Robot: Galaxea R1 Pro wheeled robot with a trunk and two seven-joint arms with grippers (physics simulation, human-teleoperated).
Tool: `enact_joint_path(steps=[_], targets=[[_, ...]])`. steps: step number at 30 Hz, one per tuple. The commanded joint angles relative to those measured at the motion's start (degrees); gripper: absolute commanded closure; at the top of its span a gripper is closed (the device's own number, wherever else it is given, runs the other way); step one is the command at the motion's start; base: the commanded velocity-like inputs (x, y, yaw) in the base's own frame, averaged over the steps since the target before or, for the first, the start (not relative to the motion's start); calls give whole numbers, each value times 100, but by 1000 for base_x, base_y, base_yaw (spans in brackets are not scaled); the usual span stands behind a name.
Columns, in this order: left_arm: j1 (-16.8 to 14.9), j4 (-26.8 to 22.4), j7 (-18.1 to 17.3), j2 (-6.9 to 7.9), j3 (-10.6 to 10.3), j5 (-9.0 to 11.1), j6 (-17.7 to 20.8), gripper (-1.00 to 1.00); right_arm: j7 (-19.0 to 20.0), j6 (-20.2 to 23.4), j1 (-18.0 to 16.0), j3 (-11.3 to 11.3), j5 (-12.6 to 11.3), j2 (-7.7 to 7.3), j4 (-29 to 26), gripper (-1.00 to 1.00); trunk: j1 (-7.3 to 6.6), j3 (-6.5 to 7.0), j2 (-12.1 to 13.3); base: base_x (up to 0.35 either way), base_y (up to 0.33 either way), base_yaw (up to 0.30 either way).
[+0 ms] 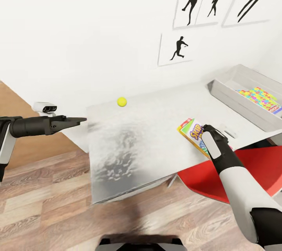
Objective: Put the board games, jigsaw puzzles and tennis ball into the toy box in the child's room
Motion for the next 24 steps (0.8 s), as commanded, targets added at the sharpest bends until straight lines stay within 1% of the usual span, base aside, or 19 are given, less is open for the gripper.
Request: enact_joint_path(steps=[1,13,17,21,24], targets=[[-5,2,-18,2,-2,3,60,-100,-38,41,1,17,-124,-2,5,-100,3,-10,-8,-161,246,0],[-5,2,-18,2,-1,10,60,-100,-38,41,1,17,-133,-1,5,-100,3,-10,-8,-151,254,0],[-5,2,-18,2,-5,10,60,-100,-38,41,1,17,-133,-1,5,-100,3,-10,-8,-43,240,0],[-5,2,-18,2,-7,10,60,-100,-38,41,1,17,-133,-1,5,-100,3,-10,-8,-6,84,0],[-5,2,-18,2,-7,10,60,-100,-38,46,1,17,-140,-1,5,-100,3,-10,-8,-1,199,0]])
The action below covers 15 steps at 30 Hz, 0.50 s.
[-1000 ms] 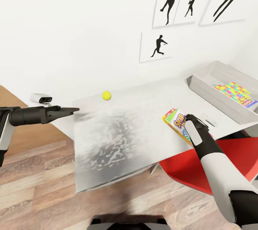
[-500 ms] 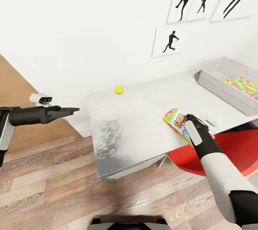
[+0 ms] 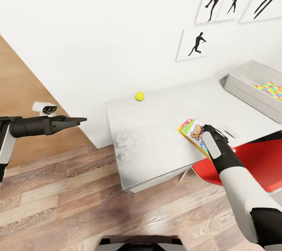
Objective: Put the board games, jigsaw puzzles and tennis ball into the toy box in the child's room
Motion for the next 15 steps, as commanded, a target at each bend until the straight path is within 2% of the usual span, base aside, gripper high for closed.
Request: enact_joint_path(steps=[1,15], targets=[[-5,3,-18,1,-3,3,60,-100,-28,31,1,19,-147,-1,13,-100,5,-9,-7,0,209,0],[-1,3,-16,1,-3,3,60,-100,-28,26,18,19,-148,-1,13,-100,5,-9,-7,-43,190,0]])
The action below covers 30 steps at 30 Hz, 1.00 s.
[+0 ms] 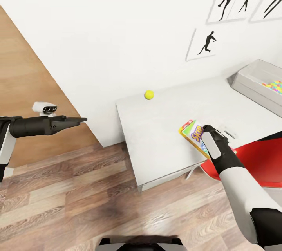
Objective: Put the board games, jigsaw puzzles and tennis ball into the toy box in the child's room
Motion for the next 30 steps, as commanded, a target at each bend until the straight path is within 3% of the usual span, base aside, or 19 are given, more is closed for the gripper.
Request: enact_joint_path(steps=[1,30], targets=[[-3,2,-16,1,-3,3,60,-100,-29,32,1,20,-139,-2,17,-100,4,-9,-7,-42,243,0],[0,2,-12,1,-3,-3,51,-100,-29,40,9,20,-155,-3,8,-100,4,-9,-7,-80,170,0]])
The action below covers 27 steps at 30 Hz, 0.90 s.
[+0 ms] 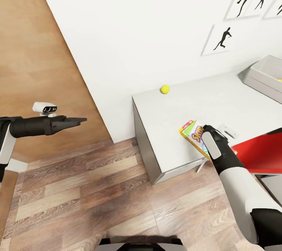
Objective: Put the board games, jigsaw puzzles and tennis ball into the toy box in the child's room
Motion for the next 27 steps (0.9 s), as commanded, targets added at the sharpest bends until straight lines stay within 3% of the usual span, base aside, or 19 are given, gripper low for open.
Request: enact_joint_path(steps=[1,27], targets=[[-5,1,-18,1,-3,-2,60,-100,-33,28,0,19,-127,-2,34,-100,4,-9,-8,-21,41,0],[-1,11,-9,-2,-3,-9,60,-100,-33,28,18,19,-135,-2,34,-100,4,-9,-8,-1,130,0]])
